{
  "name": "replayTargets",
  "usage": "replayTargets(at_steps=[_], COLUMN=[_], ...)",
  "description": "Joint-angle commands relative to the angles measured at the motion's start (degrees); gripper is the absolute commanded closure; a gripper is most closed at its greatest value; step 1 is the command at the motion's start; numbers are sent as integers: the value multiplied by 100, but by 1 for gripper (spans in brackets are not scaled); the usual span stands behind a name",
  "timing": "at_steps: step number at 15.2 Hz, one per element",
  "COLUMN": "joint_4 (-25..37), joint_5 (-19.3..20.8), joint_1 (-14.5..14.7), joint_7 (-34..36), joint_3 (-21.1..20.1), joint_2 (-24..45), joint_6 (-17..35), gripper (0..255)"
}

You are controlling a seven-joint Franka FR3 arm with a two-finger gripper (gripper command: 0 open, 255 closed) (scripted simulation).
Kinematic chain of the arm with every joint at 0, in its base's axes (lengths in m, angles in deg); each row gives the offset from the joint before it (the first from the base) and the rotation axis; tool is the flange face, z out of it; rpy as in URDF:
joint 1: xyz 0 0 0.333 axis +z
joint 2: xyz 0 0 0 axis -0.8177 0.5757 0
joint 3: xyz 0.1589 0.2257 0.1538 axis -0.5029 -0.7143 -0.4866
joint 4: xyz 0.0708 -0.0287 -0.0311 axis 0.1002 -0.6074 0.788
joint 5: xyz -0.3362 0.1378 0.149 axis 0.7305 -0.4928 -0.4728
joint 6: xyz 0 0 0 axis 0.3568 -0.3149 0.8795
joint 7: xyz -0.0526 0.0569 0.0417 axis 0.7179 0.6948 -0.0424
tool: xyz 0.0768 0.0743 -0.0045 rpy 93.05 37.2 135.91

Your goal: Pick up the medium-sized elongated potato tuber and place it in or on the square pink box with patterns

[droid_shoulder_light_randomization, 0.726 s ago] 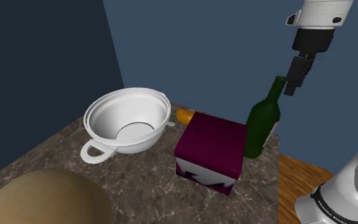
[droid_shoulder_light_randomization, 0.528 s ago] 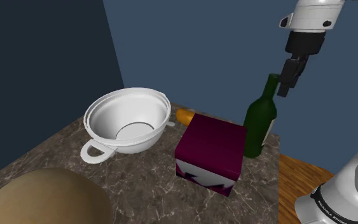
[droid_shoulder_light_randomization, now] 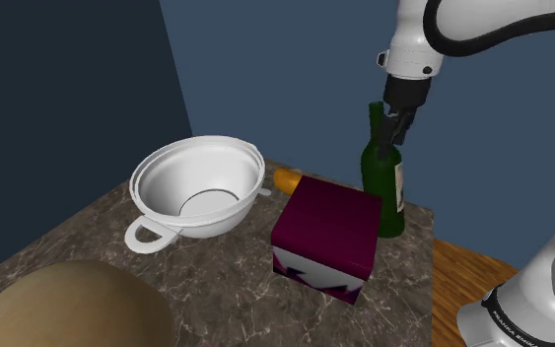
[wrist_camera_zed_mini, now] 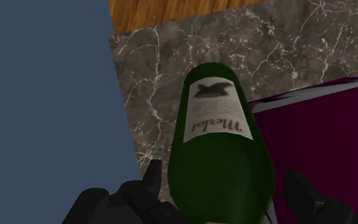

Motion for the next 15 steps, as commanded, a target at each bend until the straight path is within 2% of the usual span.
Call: replayTargets(at_steps=[1,8,15], joint_4=[38,563,1454], joint_5=[23,383,1116], joint_1=[47,104,188], joint_7=[92,437,968], joint_3=[-161,-610,-937], joint_2=[357,1758,3265], joint_6=[396,1454,2155], gripper=[0,0,0])
